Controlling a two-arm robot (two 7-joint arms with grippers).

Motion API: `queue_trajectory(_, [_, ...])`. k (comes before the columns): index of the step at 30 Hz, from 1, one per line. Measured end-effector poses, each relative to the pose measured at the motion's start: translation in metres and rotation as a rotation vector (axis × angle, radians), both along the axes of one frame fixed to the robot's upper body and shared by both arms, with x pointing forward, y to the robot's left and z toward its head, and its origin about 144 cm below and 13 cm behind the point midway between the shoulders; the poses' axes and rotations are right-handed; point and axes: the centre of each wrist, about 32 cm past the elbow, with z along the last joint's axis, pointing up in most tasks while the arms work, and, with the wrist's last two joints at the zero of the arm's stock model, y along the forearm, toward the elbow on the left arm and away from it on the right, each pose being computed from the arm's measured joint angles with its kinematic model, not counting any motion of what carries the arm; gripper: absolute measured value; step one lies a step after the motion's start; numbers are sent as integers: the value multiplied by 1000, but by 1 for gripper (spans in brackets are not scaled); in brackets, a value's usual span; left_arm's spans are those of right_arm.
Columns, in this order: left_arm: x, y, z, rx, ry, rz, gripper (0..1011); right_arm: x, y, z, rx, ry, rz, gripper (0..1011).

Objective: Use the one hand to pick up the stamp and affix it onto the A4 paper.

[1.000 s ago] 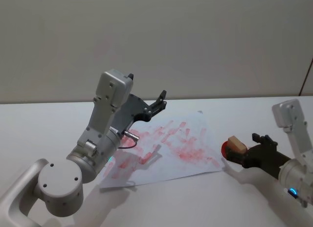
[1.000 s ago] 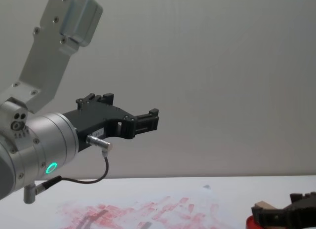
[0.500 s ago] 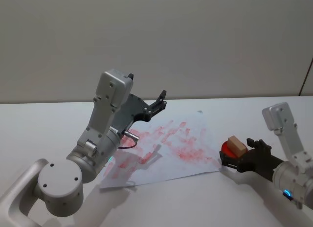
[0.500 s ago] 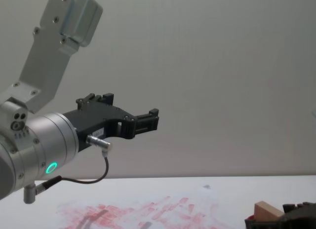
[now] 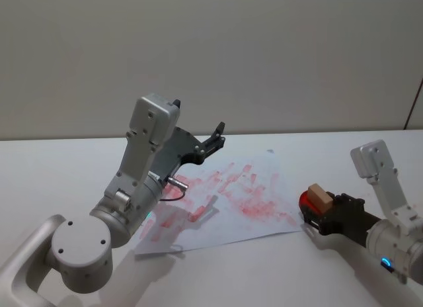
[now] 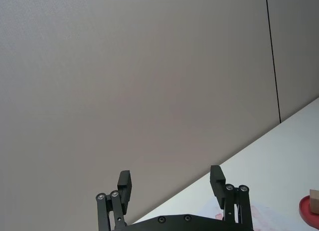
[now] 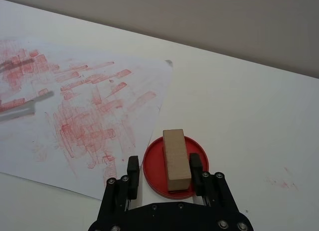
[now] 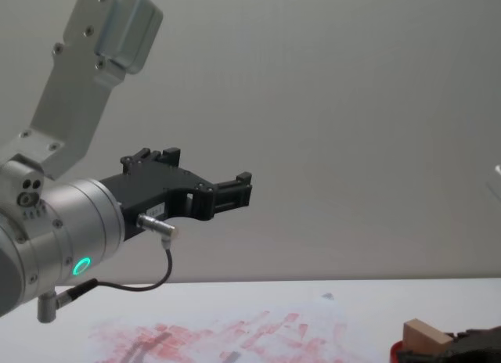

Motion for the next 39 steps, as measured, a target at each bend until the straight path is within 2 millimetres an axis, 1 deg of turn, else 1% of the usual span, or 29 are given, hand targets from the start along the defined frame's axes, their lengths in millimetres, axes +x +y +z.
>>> queue_trajectory(2, [0, 0, 0, 0, 0, 0, 1001, 0, 0, 0, 0, 1, 0, 589])
queue_trajectory(4, [0, 0, 0, 0, 0, 0, 1001, 0, 0, 0, -1, 1, 0, 506])
queue_trajectory(5, [0, 0, 0, 0, 0, 0, 1001, 0, 0, 0, -1, 2, 0, 488])
queue_trajectory(7, [0, 0, 0, 0, 0, 0, 1001, 0, 0, 0, -2, 2, 0, 408])
queue_trajectory(9, [0, 0, 0, 0, 0, 0, 1001, 0, 0, 0, -2, 2, 0, 363])
queue_trajectory(10, [0, 0, 0, 0, 0, 0, 1001, 0, 0, 0, -3, 3, 1, 306])
queue_trajectory(12, [0, 0, 0, 0, 0, 0, 1001, 0, 1, 0, -3, 3, 1, 275])
queue_trajectory(14, [0, 0, 0, 0, 0, 0, 1001, 0, 1, 0, -3, 3, 1, 219])
queue_trajectory(27, [0, 0, 0, 0, 0, 0, 1001, 1, 1, 1, -8, -15, 9, 216])
queue_trajectory(33, [0, 0, 0, 0, 0, 0, 1001, 4, 3, 8, -10, -62, 34, 216])
queue_trajectory(39, [0, 0, 0, 0, 0, 0, 1001, 11, 9, 18, -3, -136, 96, 217])
